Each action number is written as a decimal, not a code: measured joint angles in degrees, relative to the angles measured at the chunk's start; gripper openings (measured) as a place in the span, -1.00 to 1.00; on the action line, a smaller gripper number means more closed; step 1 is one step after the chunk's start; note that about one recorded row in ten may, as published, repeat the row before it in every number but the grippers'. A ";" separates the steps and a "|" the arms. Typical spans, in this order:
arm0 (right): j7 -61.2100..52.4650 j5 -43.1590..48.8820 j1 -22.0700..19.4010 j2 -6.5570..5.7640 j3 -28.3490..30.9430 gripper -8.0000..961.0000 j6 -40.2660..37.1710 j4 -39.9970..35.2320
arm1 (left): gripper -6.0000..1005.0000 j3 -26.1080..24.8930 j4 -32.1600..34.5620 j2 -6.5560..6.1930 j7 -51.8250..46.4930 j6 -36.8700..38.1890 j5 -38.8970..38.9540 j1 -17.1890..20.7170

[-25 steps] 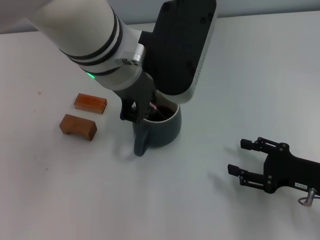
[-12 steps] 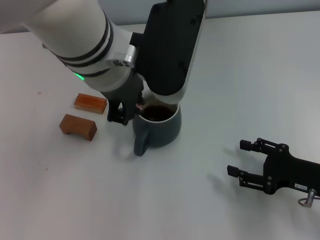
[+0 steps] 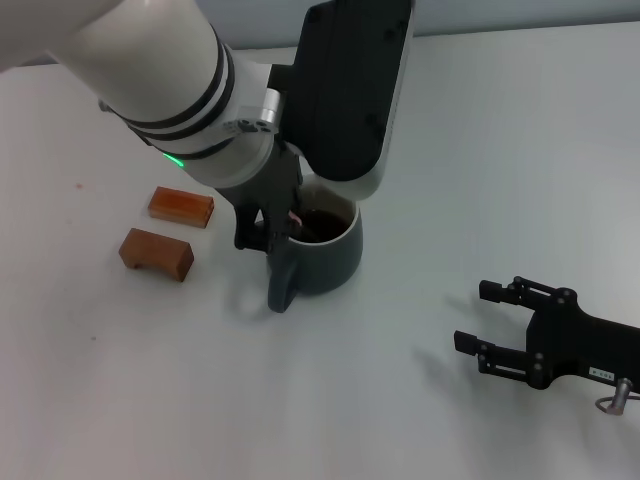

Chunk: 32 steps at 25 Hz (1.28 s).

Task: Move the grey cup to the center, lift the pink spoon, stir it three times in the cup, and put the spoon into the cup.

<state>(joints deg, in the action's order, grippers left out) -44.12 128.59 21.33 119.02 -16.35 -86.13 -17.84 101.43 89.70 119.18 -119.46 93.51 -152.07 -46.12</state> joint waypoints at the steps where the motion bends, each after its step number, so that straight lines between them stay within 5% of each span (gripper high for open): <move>1: 0.00 0.00 0.02 0.02 0.00 0.59 -0.01 0.00 | -0.72 -0.01 -0.30 0.00 -0.46 -0.10 0.03 -0.01; 12: -0.01 0.08 0.03 0.07 0.00 0.59 0.00 0.00 | -0.46 -1.04 0.50 0.00 -1.15 0.03 2.11 0.56; 16: -0.01 -0.01 0.05 0.07 0.00 0.59 0.03 0.00 | -0.33 -7.30 4.34 -0.20 0.11 -1.31 9.88 2.56; 24: 0.00 -0.20 0.55 0.07 0.00 0.59 0.42 0.00 | -0.15 -26.04 2.53 -0.58 6.27 -16.82 39.21 12.22; 25: 0.01 -0.21 0.55 0.07 0.01 0.59 0.43 -0.01 | -0.15 -30.93 -1.68 -0.60 8.64 -19.02 50.78 14.90; 26: 0.01 -0.21 0.55 0.07 0.01 0.59 0.43 -0.01 | -0.15 -30.93 -1.68 -0.60 8.64 -19.02 50.78 14.90; 32: 0.00 -0.26 0.56 0.07 0.26 0.59 0.28 0.00 | -0.15 -41.73 -24.82 -0.98 18.86 -16.58 84.26 19.75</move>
<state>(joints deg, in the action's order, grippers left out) -44.11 128.33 21.88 119.09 -16.09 -85.85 -17.84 59.70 64.88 118.19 -100.59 76.93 -67.81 -26.37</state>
